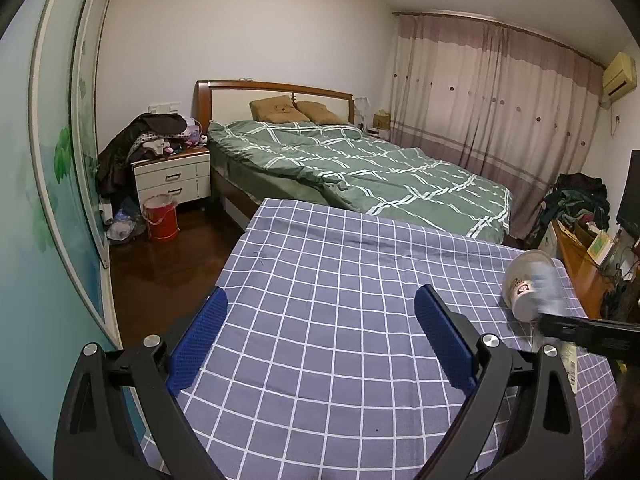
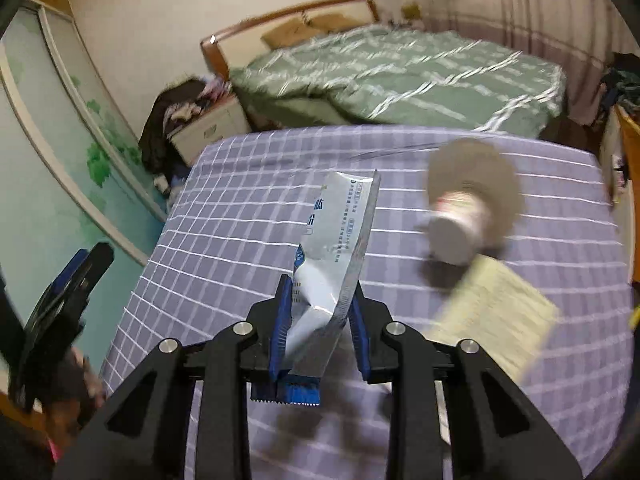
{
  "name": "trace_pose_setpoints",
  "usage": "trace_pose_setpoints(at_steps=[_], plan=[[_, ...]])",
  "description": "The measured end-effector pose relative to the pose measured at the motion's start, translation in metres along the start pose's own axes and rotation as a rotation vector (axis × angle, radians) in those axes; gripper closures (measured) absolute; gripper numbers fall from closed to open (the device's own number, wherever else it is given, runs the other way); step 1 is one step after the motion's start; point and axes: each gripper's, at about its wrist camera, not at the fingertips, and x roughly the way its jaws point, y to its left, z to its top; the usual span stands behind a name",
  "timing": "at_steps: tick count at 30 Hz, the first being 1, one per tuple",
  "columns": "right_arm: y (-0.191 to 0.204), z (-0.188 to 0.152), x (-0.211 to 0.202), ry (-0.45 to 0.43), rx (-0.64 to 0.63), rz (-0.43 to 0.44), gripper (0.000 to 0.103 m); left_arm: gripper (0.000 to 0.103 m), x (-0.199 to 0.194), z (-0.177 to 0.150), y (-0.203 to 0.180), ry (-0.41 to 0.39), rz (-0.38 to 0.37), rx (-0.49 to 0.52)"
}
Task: Collect trash
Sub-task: 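Carry the tube into the yellow bin and open the right gripper, then grasp the white printed carton with the left gripper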
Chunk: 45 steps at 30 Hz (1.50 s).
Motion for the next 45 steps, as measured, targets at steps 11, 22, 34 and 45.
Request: trace_pose_setpoints(at_steps=[11, 22, 34, 45], plan=[[-0.175, -0.054, -0.106, -0.149, 0.300, -0.270, 0.075, 0.010, -0.002, -0.003, -0.016, -0.005, -0.049, 0.063], [-0.307, -0.104, -0.111, -0.115, 0.552, -0.503, 0.075, 0.010, 0.001, -0.011, -0.041, 0.031, -0.122, 0.154], [-0.303, -0.114, -0.126, -0.221, 0.628, -0.505, 0.048, 0.010, 0.003, -0.024, -0.092, 0.122, -0.290, 0.249], [-0.254, -0.101, -0.126, -0.349, 0.471, -0.534, 0.044, 0.010, -0.004, -0.025, -0.207, 0.210, -0.493, 0.439]])
